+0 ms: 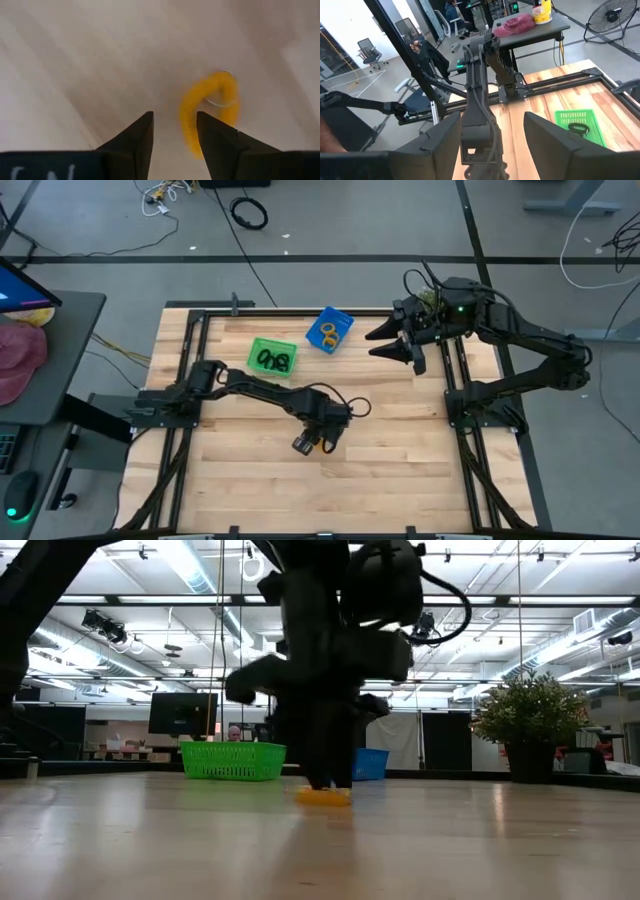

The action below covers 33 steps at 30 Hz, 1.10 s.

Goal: Sort spring keychains into baskets
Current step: Put the yellow spring keychain into the blue basket

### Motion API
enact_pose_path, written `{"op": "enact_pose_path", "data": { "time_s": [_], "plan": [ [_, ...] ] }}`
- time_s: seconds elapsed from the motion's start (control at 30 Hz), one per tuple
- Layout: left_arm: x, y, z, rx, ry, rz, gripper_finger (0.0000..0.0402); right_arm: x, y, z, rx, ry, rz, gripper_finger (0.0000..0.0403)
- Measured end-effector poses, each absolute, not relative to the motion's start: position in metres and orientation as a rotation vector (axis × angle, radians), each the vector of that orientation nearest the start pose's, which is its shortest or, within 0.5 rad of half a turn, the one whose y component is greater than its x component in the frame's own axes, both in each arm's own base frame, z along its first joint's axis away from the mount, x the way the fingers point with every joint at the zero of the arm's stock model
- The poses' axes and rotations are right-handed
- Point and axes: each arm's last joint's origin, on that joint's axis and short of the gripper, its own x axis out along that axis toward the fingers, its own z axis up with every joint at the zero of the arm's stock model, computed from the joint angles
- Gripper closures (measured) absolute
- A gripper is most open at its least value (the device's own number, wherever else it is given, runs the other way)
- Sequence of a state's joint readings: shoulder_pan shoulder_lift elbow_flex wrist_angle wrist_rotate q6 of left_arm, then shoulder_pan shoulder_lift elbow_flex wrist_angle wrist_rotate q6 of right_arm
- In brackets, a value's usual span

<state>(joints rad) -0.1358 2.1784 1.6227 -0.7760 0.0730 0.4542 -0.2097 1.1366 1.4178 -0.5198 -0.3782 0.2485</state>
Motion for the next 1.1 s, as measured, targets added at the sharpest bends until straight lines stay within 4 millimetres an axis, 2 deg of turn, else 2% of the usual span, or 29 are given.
{"op": "enact_pose_path", "data": {
  "time_s": [0.17,0.27,0.53,0.73,0.97,1.1],
  "plan": [
    [0.429,-0.059,0.144,0.412,1.296,-0.449,0.0251,0.217,-0.035,0.446,0.316,0.247,0.138,0.0184],
    [0.428,-0.059,0.143,0.412,1.308,-0.45,0.0268,0.217,-0.035,0.447,0.316,0.247,0.139,0.0184],
    [0.426,-0.06,0.143,0.409,1.322,-0.458,0.0382,0.217,-0.035,0.447,0.32,0.246,0.138,0.0184],
    [0.417,-0.054,0.147,0.476,1.424,-0.414,0.0385,0.217,-0.035,0.447,0.32,0.247,0.138,0.0184],
    [0.408,-0.025,0.18,0.466,1.432,-0.255,0.0393,0.217,-0.035,0.446,0.32,0.248,0.138,0.0184],
    [0.397,-0.007,0.218,0.47,1.373,-0.137,0.0395,0.216,-0.035,0.447,0.32,0.246,0.138,0.0184]
  ]
}}
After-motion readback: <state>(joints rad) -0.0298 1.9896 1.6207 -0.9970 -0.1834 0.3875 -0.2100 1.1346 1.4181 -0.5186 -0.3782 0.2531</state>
